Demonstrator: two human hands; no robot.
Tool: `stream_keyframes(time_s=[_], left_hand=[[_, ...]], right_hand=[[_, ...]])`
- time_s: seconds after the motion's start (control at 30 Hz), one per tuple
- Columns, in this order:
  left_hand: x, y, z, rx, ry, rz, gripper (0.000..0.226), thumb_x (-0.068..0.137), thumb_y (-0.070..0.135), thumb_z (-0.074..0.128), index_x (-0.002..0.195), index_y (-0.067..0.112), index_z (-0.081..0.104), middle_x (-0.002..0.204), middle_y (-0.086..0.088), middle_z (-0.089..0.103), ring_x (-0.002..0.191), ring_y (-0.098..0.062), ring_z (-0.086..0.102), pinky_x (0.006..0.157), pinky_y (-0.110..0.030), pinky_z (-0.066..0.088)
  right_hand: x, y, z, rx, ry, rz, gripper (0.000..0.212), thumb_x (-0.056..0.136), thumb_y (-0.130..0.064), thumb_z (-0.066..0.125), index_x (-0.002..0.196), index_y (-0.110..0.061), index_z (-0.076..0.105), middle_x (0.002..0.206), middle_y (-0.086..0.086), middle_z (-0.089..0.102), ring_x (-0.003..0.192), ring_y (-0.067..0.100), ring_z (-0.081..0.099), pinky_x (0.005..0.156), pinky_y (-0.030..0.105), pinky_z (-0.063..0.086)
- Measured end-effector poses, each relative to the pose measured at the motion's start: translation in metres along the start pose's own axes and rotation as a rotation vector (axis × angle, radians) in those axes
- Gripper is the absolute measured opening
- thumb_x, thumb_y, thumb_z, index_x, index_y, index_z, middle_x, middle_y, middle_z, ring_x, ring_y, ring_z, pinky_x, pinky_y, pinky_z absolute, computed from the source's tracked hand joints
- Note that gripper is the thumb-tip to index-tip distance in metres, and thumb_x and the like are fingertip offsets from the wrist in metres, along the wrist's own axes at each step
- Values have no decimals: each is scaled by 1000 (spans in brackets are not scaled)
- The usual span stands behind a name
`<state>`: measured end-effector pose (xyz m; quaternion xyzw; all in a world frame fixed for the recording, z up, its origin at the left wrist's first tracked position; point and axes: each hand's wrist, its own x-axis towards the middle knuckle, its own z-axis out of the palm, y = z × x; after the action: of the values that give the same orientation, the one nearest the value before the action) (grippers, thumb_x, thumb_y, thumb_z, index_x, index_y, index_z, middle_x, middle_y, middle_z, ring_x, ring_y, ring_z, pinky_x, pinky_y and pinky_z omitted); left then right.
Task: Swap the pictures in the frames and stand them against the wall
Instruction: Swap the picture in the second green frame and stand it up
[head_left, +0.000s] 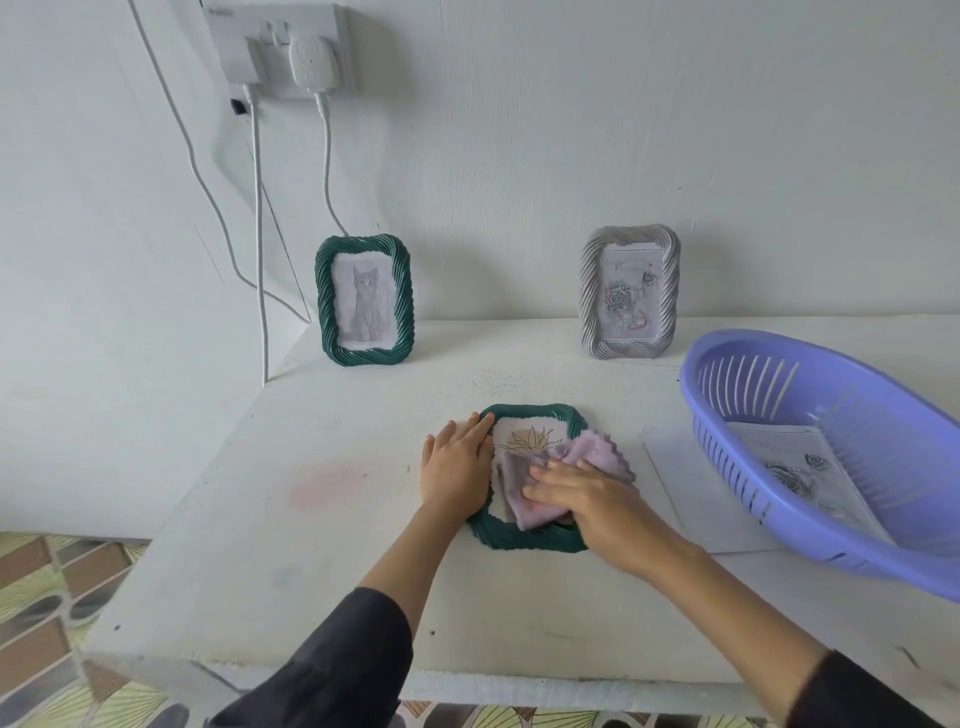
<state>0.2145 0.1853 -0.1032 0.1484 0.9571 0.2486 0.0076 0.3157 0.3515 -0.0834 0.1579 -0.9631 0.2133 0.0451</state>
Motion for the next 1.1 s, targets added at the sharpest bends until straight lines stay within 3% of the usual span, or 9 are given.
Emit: stream_keyframes(time_s=[0.1,0.2,0.27,0.4,0.53,0.63,0.73,0.93,1.1], left_hand=[[-1,0,0,3,-8,0,45,101,31,23,145,35,27,155,12,26,145,-15,16,120,-38,7],[-1,0,1,15,-2,5,45,101,32,22,145,35,27,154,11,26,145,-14,17,120,-39,9],[0,-1,2,22,5,7,45,101,32,22,145,34,28,154,11,29,144,-15,20,119,-40,12],[1,-2,3,16,12,18,45,100,31,23,144,34,29,152,12,32,142,-14,23,118,-39,14],[1,-2,2,12,2,9,45,101,32,23,145,34,28,154,12,27,145,-14,17,120,-38,9],[0,0,2,11,-1,9,45,101,32,22,146,34,27,154,11,27,145,-15,18,120,-39,9],[0,1,1,2,3,0,45,101,31,23,146,33,28,154,9,27,144,-16,19,120,-39,9],[-2,0,1,17,22,19,46,100,25,24,146,29,28,154,9,29,143,-17,22,118,-39,13],[-2,2,-2,-17,13,-5,46,100,25,23,145,30,29,155,8,27,145,-17,18,120,-38,9]], right_hand=[[-9,19,-13,-13,9,33,49,94,4,37,131,-24,52,147,-10,37,134,-6,23,106,3,-1],[23,28,-18,-58,132,169,49,92,8,39,130,-21,52,147,-3,39,139,9,29,115,18,10],[44,22,-12,-54,164,196,53,90,12,39,132,-19,49,149,-1,36,141,13,27,118,24,8],[37,5,2,24,48,82,47,94,5,37,134,-18,48,150,-2,33,142,10,23,116,23,5],[-10,19,-8,89,-47,12,51,91,10,38,128,-22,56,145,-10,40,134,-5,24,112,12,7],[1,38,-18,57,26,79,49,91,8,41,124,-24,59,141,-14,41,135,2,30,117,23,14],[43,39,-17,35,145,181,46,91,11,40,124,-16,58,144,-2,43,138,13,33,117,23,13],[56,14,14,115,-5,1,53,88,15,39,130,-14,53,147,1,38,141,11,27,121,31,12],[-8,7,-1,119,-85,-98,50,90,10,39,129,-17,54,139,-17,38,131,-12,22,113,11,11]])
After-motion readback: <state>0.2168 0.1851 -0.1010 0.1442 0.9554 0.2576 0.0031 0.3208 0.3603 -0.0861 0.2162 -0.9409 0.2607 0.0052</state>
